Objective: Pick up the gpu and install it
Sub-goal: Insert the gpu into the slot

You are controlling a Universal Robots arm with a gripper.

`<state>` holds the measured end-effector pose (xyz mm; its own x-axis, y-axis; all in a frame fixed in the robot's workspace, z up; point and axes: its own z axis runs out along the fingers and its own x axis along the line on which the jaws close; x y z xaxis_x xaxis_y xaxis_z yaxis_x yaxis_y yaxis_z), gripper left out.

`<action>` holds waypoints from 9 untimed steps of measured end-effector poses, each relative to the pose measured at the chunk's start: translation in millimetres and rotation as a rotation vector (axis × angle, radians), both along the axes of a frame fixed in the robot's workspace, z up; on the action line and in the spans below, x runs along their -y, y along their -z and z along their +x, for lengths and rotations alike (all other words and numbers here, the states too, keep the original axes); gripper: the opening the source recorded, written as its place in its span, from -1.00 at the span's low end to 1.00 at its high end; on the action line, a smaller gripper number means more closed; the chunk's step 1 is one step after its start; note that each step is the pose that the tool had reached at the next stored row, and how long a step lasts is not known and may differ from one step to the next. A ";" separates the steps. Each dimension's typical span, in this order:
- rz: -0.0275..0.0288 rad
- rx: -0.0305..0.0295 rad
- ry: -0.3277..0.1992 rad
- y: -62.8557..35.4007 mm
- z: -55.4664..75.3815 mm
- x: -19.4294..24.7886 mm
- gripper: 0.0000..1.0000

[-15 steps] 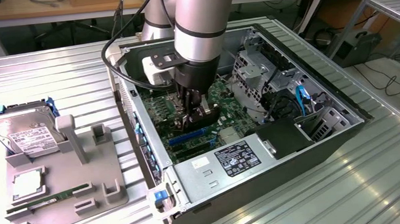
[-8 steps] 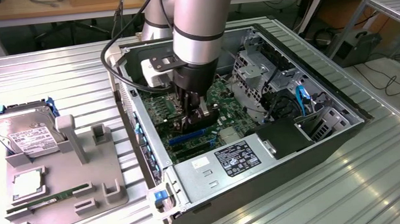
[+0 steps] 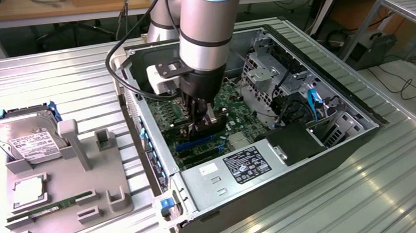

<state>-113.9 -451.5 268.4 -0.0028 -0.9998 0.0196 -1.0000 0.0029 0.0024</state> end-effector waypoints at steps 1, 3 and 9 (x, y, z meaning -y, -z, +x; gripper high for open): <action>0.0000 0.0000 0.000 0.5 0.0 0.0 -0.47; -0.0001 -0.0001 0.000 1.3 0.0 0.0 -0.47; 0.0057 0.0000 0.005 3.0 0.0 0.0 -0.47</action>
